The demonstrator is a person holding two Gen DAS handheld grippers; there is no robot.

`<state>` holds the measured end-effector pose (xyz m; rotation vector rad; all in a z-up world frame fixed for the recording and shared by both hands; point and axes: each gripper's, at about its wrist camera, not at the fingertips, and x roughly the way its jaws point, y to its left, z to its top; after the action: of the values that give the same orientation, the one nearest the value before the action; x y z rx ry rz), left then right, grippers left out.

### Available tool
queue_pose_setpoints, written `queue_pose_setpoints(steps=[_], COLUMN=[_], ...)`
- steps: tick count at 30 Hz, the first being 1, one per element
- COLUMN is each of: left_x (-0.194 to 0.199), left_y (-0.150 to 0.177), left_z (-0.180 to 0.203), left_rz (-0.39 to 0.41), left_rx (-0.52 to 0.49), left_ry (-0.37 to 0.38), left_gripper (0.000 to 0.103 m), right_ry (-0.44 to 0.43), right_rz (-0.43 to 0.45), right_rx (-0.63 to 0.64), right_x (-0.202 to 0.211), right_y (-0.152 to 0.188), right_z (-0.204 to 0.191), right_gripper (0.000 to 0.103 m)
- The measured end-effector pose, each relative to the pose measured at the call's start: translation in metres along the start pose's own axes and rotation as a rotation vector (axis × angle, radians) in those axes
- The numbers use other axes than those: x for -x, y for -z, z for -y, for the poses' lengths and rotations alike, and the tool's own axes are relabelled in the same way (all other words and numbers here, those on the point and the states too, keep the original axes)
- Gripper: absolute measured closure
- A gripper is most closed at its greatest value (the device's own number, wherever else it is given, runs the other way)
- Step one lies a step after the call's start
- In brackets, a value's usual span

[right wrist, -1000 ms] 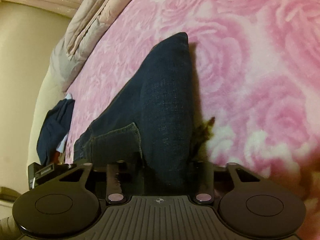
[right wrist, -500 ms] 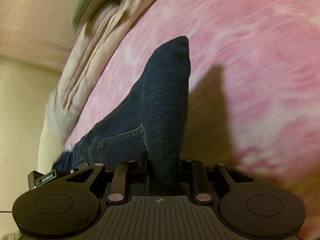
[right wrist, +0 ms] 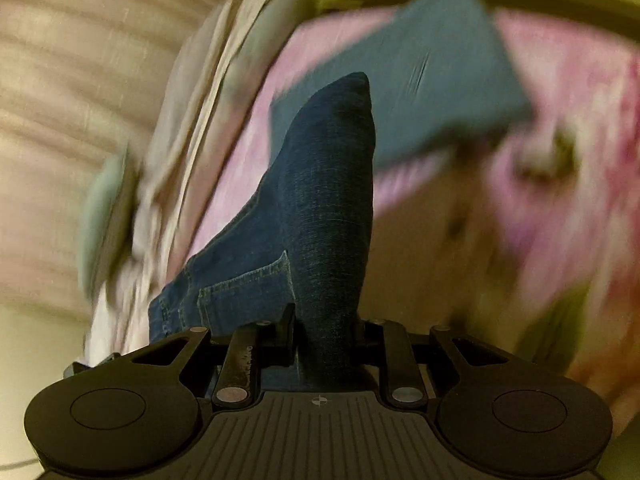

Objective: Fold clothes
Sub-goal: 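Lift the folded jeans with both grippers and carry them toward the other jeans stack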

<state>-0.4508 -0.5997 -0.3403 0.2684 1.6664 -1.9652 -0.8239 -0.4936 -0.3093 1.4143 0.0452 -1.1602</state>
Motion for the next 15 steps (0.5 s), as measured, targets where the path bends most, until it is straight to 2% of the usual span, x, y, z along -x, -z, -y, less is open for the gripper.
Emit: queue_pose_setpoints(steps=[5, 8, 12, 15], left_x=[-0.084, -0.118, -0.143, -0.156], left_y=[-0.079, -0.115, -0.142, -0.151], left_z=[0.057, 0.075, 0.079, 0.071], left_rz=[-0.001, -0.012, -0.043, -0.074], left_rx=[-0.077, -0.094, -0.096, -0.067], left_ry=[0.032, 0.009, -0.031, -0.061], left_gripper=[0.071, 0.071, 0.071, 0.071], right_ry=[-0.011, -0.024, -0.028, -0.02], right_rz=[0.103, 0.126, 0.109, 0.079], right_rx=[-0.024, -0.041, -0.074, -0.108], right_x=[0.009, 0.002, -0.013, -0.026], right_y=[-0.11, -0.159, -0.2, -0.209], right_z=[0.015, 0.022, 0.036, 0.046], right_gripper=[0.082, 0.082, 0.082, 0.082])
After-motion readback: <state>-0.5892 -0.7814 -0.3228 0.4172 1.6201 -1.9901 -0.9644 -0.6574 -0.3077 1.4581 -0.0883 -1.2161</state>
